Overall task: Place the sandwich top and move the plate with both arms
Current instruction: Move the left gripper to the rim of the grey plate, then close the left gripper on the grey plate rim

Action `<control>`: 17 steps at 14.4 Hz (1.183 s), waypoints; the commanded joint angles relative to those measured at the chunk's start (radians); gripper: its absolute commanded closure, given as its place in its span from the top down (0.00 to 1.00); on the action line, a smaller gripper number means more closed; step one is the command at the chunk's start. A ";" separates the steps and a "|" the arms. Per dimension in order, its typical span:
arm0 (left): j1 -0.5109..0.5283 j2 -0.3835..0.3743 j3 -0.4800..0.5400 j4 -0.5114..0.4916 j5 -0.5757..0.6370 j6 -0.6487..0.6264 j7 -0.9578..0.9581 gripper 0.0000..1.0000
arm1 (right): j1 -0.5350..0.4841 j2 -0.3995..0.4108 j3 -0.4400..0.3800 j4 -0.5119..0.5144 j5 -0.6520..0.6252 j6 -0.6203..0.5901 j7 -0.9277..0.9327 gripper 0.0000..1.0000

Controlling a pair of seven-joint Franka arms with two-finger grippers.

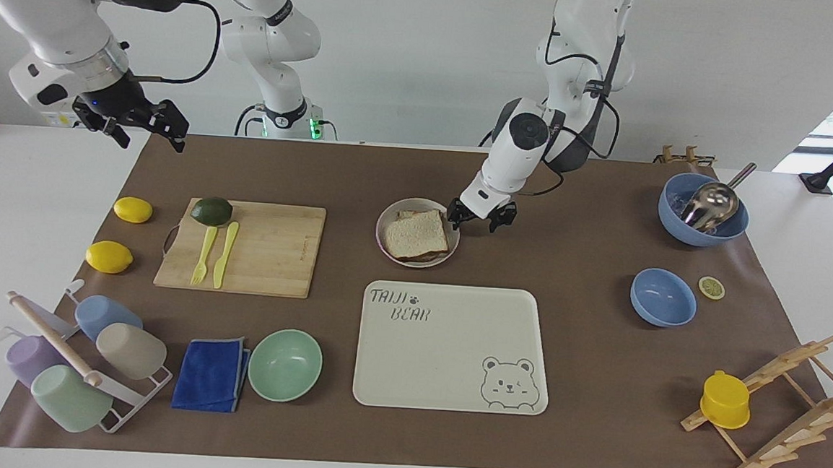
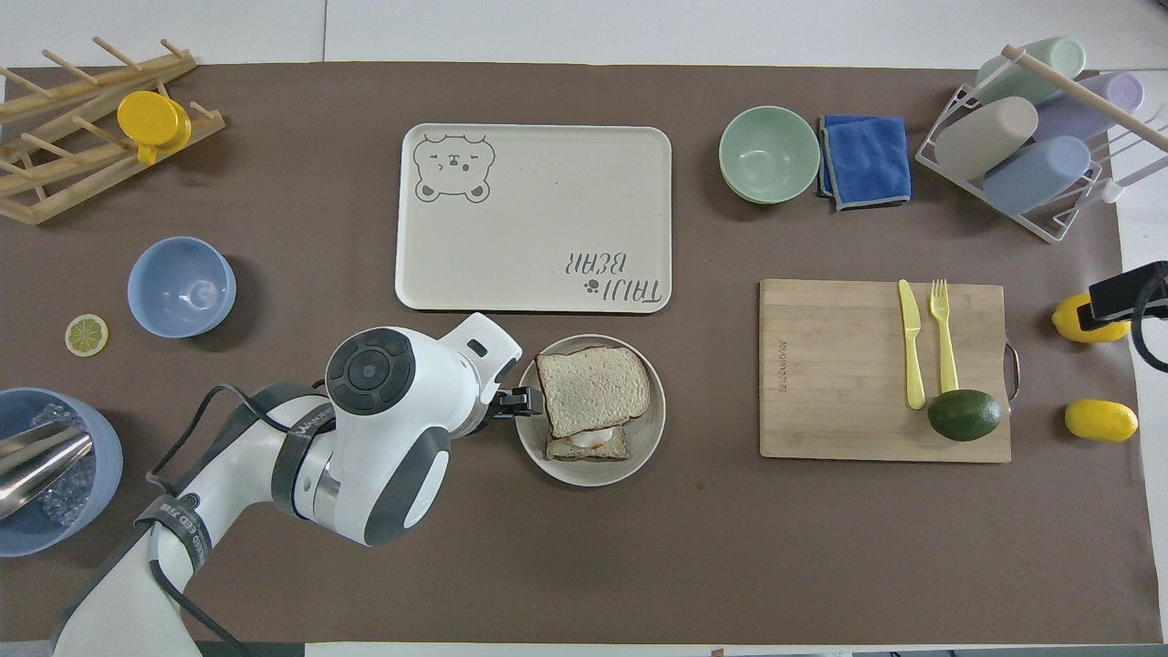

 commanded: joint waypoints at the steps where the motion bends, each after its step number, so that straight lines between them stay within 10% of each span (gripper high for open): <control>1: -0.034 0.015 0.015 -0.014 -0.022 0.046 -0.008 0.84 | -0.078 -0.002 0.085 -0.006 0.011 -0.001 -0.034 1.00; 17: -0.062 0.026 0.014 -0.014 -0.046 0.055 -0.002 0.36 | -0.149 0.005 0.174 0.035 0.000 0.005 -0.030 1.00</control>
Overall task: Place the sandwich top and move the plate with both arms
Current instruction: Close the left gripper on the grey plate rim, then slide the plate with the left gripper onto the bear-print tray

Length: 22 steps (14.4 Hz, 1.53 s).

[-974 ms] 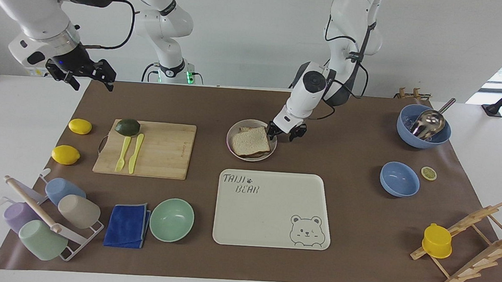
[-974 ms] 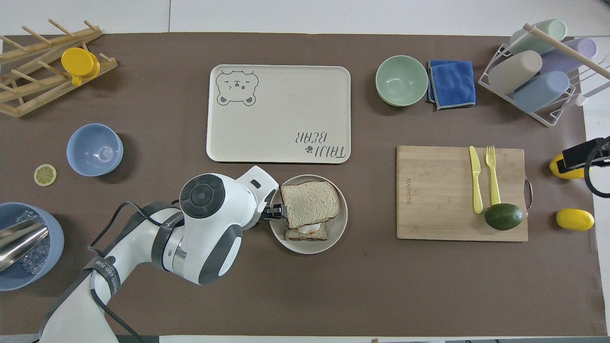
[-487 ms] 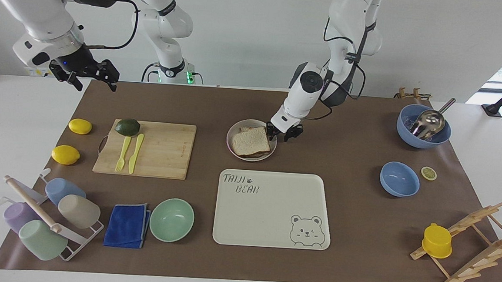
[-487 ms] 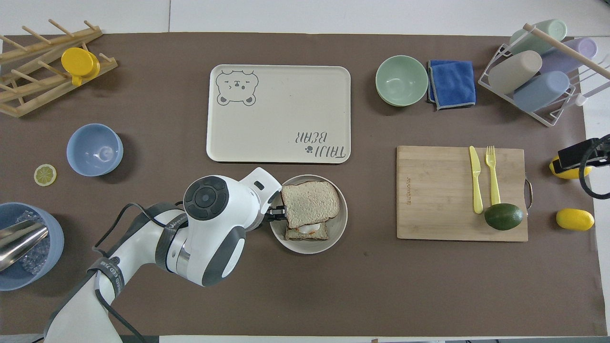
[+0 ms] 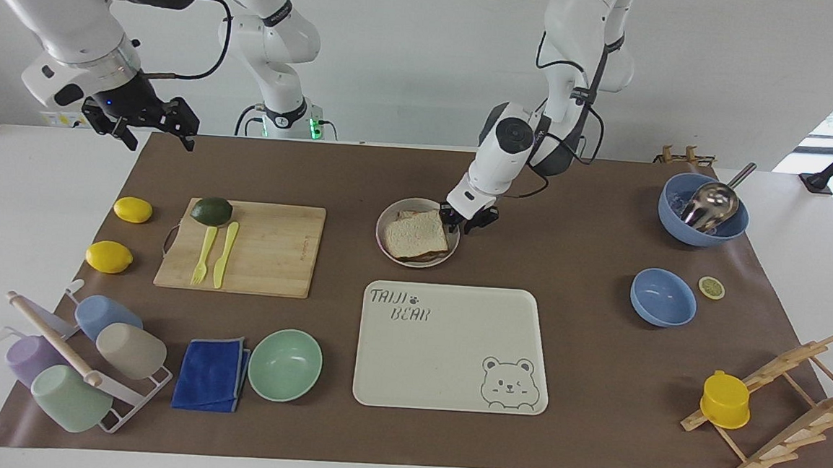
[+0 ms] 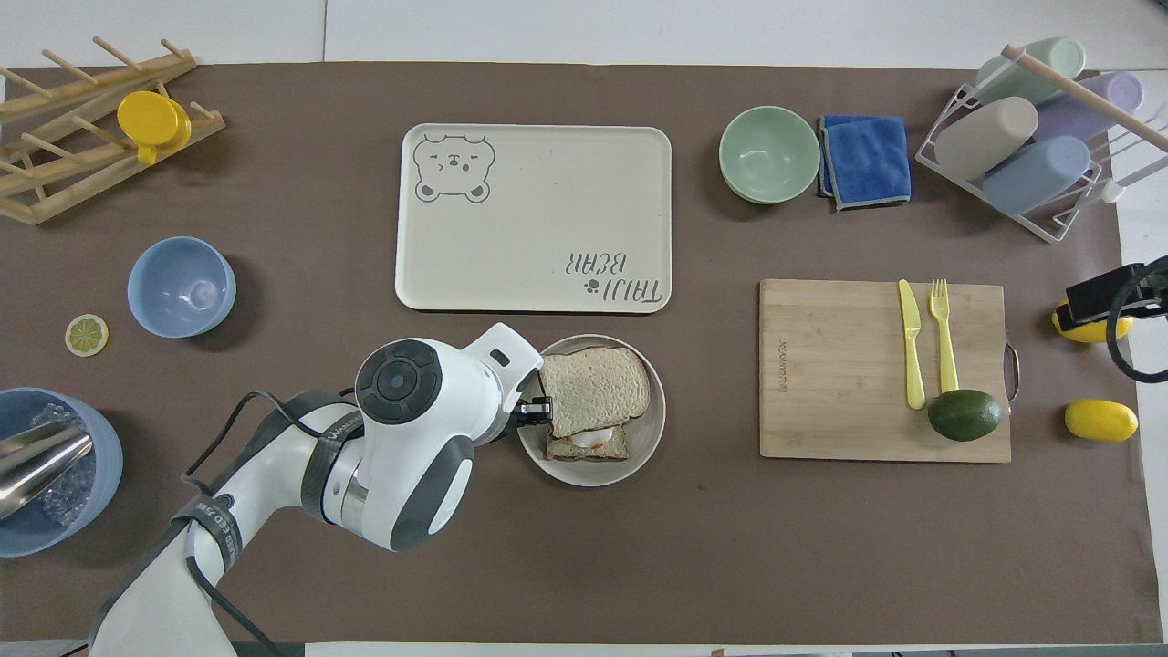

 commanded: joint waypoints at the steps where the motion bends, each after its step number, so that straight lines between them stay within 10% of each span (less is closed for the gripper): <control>1: -0.021 -0.001 0.014 -0.014 -0.017 0.023 0.000 0.35 | -0.011 0.005 0.004 0.019 0.005 0.003 -0.007 1.00; 7: -0.021 0.001 0.014 -0.014 -0.017 0.023 0.004 0.00 | -0.014 0.014 0.012 0.026 0.016 0.014 0.122 1.00; 17: 0.031 -0.001 0.015 0.018 -0.089 -0.001 0.038 0.00 | -0.013 0.017 0.012 0.028 0.013 0.023 0.120 1.00; 22: 0.129 0.010 0.015 0.216 -0.097 -0.193 0.050 0.00 | -0.013 0.017 0.012 0.030 0.013 0.023 0.120 1.00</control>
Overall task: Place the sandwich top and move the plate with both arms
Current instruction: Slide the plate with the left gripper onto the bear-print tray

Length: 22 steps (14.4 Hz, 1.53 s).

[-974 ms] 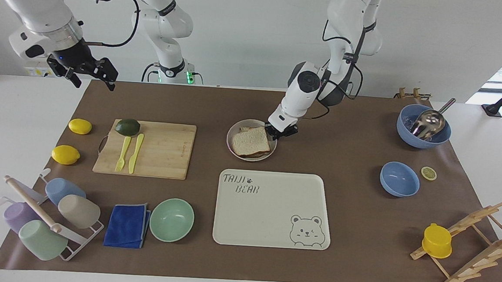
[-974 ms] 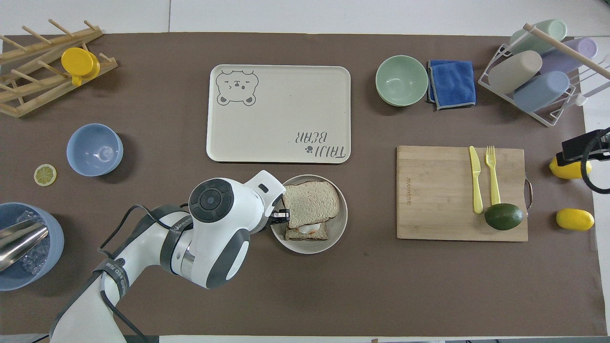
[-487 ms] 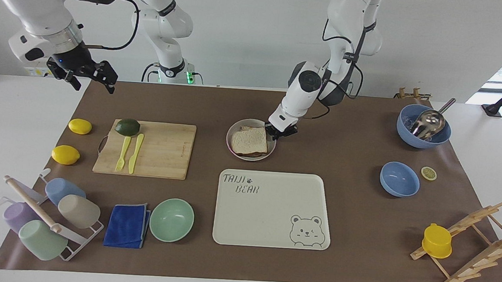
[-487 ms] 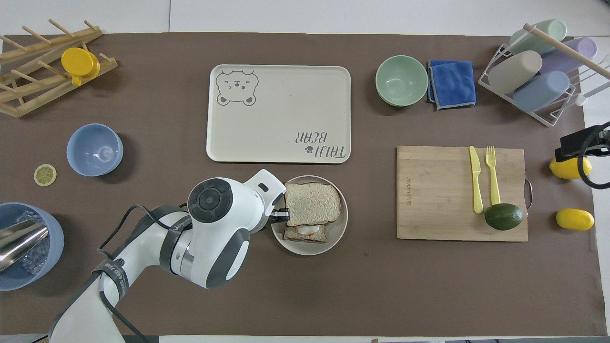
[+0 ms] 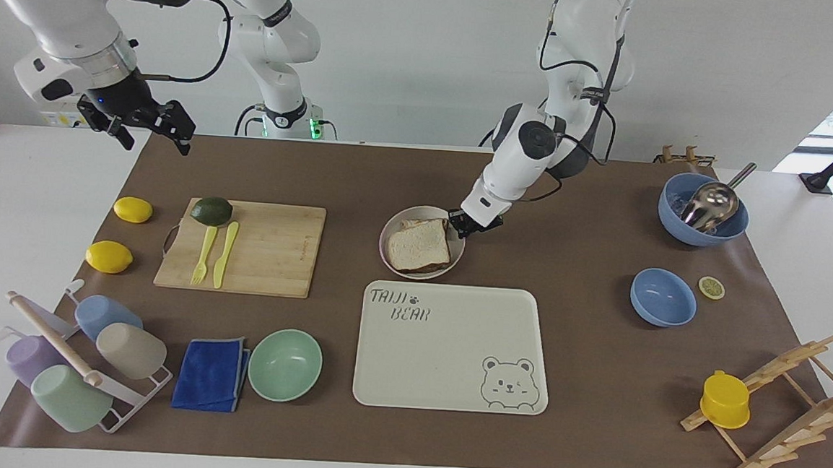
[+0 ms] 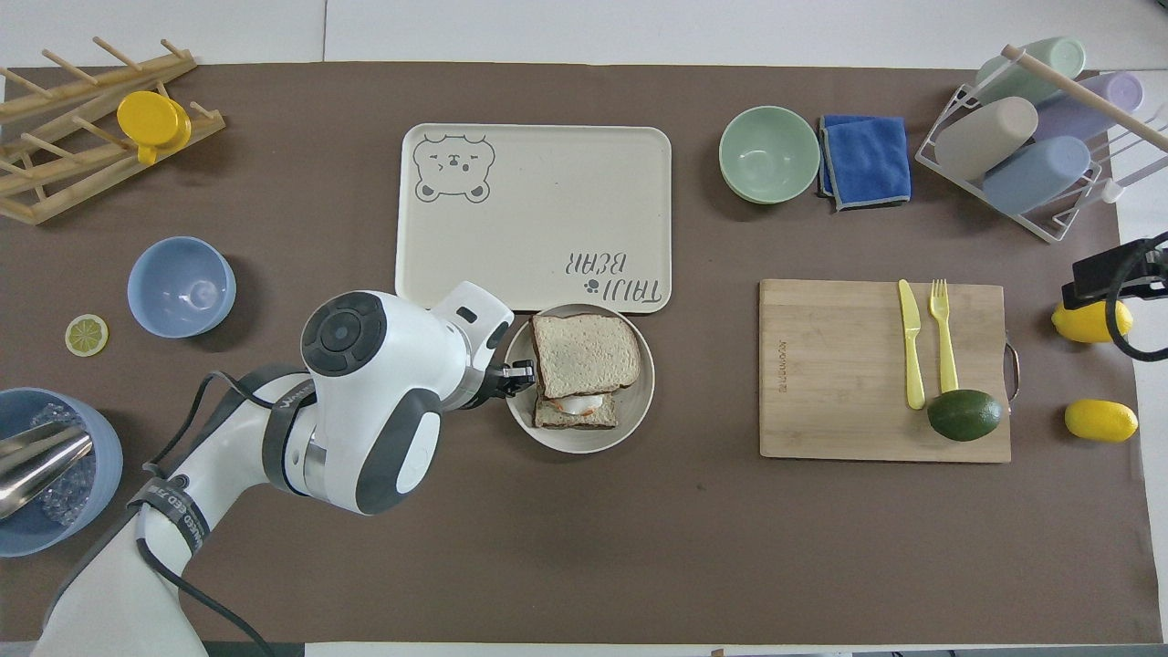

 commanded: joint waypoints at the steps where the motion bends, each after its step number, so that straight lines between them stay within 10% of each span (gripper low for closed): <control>1: 0.075 0.026 0.001 0.168 -0.019 -0.157 0.030 0.00 | -0.013 0.007 0.011 0.012 0.012 0.004 0.014 1.00; 14: 0.161 0.434 0.011 0.746 -0.032 -0.277 0.015 0.00 | -0.011 0.005 0.023 0.012 0.009 0.026 0.018 1.00; 22: 0.202 0.492 0.018 0.717 -0.004 -0.154 0.028 0.00 | -0.011 0.005 0.028 0.015 0.010 0.023 0.016 1.00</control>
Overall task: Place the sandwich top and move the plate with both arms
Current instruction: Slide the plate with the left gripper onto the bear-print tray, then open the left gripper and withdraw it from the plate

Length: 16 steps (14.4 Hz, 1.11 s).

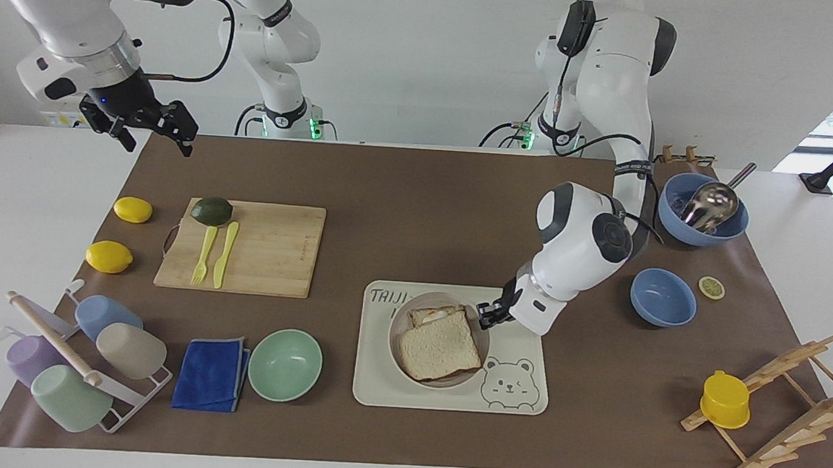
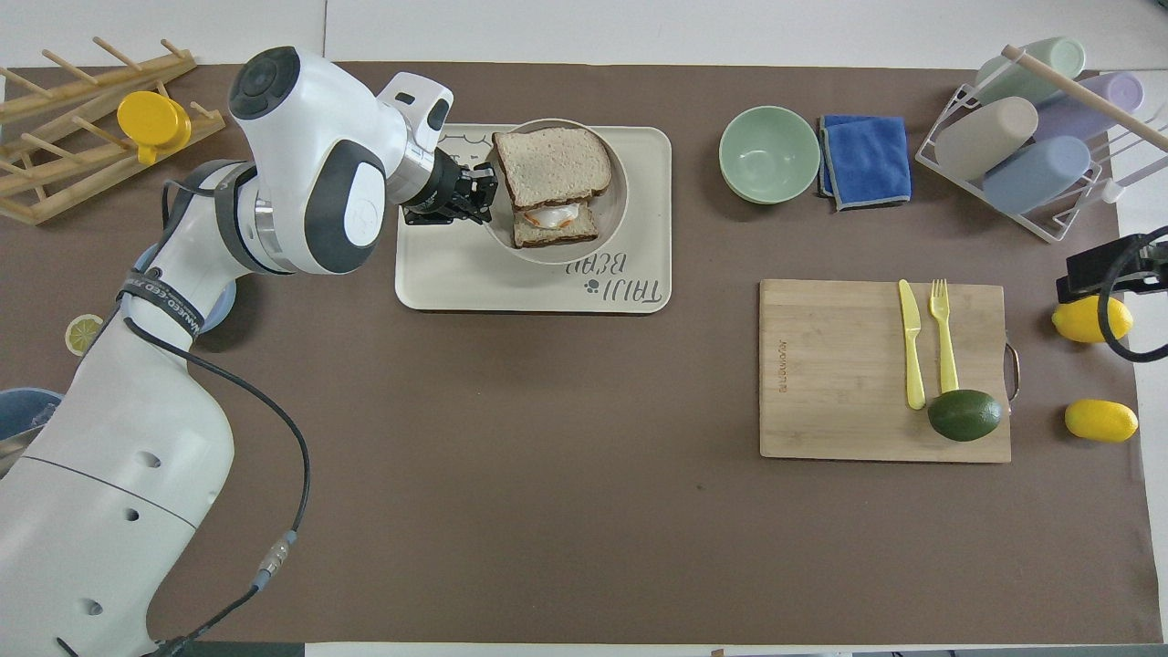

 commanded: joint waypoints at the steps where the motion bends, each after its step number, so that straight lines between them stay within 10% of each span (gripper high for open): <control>1: 0.022 -0.001 -0.003 -0.035 0.003 0.035 0.021 0.00 | -0.010 0.002 0.017 0.014 0.012 0.006 0.016 1.00; 10: 0.031 -0.017 -0.004 -0.084 0.026 0.045 0.059 0.00 | -0.012 -0.004 0.035 0.014 0.007 0.006 0.016 1.00; 12: 0.028 -0.020 -0.003 -0.078 0.027 0.025 0.061 1.00 | -0.012 -0.004 0.035 0.014 0.009 0.004 0.016 1.00; 16: 0.071 -0.069 -0.004 -0.046 0.066 -0.063 0.079 1.00 | -0.012 -0.004 0.035 0.014 0.007 0.004 0.016 1.00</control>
